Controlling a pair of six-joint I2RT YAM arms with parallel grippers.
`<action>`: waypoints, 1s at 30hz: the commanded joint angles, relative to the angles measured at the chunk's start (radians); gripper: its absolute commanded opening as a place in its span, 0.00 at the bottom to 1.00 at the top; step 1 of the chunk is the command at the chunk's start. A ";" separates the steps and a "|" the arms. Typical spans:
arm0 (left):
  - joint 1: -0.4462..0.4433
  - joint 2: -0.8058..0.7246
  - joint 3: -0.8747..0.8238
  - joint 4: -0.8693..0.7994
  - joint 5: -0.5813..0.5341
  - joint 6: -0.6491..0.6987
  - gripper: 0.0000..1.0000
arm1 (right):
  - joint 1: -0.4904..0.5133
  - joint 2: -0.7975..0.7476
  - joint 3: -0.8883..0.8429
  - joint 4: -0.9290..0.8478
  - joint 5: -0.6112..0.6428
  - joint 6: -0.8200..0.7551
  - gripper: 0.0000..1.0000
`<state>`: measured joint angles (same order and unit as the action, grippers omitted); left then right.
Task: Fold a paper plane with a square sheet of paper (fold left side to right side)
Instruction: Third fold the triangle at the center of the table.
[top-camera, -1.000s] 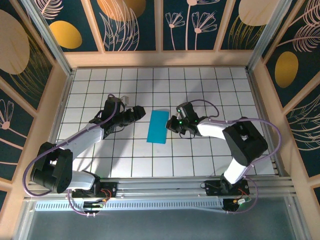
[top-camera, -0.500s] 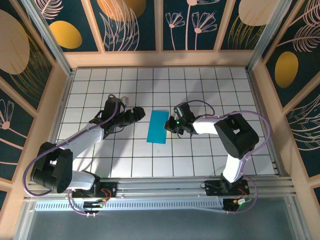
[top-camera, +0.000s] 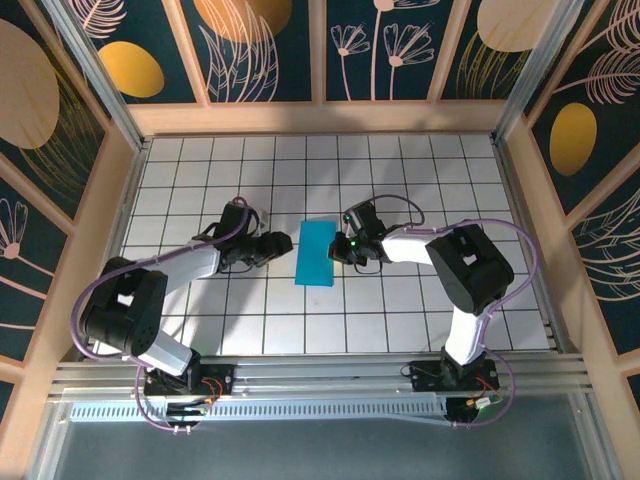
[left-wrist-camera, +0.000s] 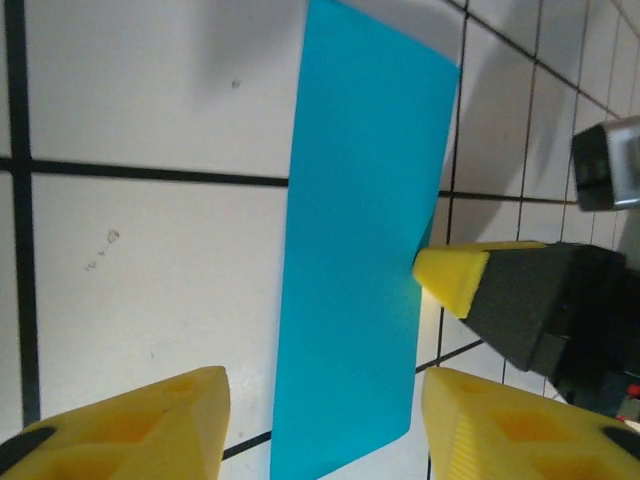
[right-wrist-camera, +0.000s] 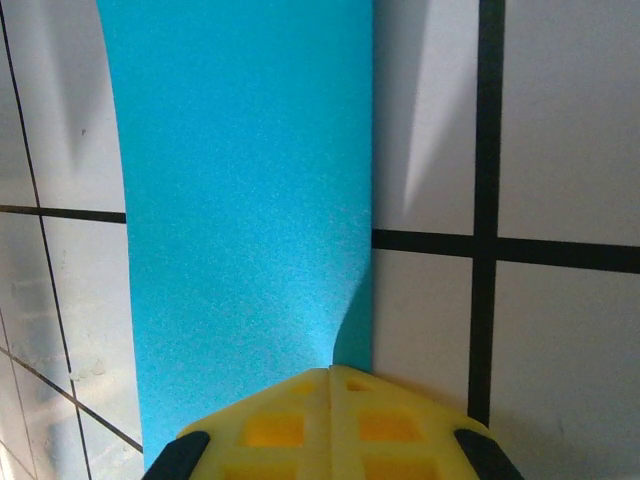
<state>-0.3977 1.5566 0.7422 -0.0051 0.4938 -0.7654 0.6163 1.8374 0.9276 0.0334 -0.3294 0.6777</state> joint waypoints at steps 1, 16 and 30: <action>-0.015 0.043 0.009 -0.022 0.090 0.006 0.48 | 0.000 0.019 -0.012 -0.121 0.069 -0.057 0.00; -0.084 0.180 0.103 -0.108 0.053 0.038 0.42 | 0.002 -0.001 -0.019 -0.121 0.076 -0.083 0.00; -0.105 0.232 0.122 -0.095 0.074 0.043 0.39 | 0.002 -0.007 -0.035 -0.114 0.081 -0.083 0.00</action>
<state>-0.4858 1.7561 0.8459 -0.0872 0.5503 -0.7368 0.6163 1.8278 0.9257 0.0174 -0.3084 0.6079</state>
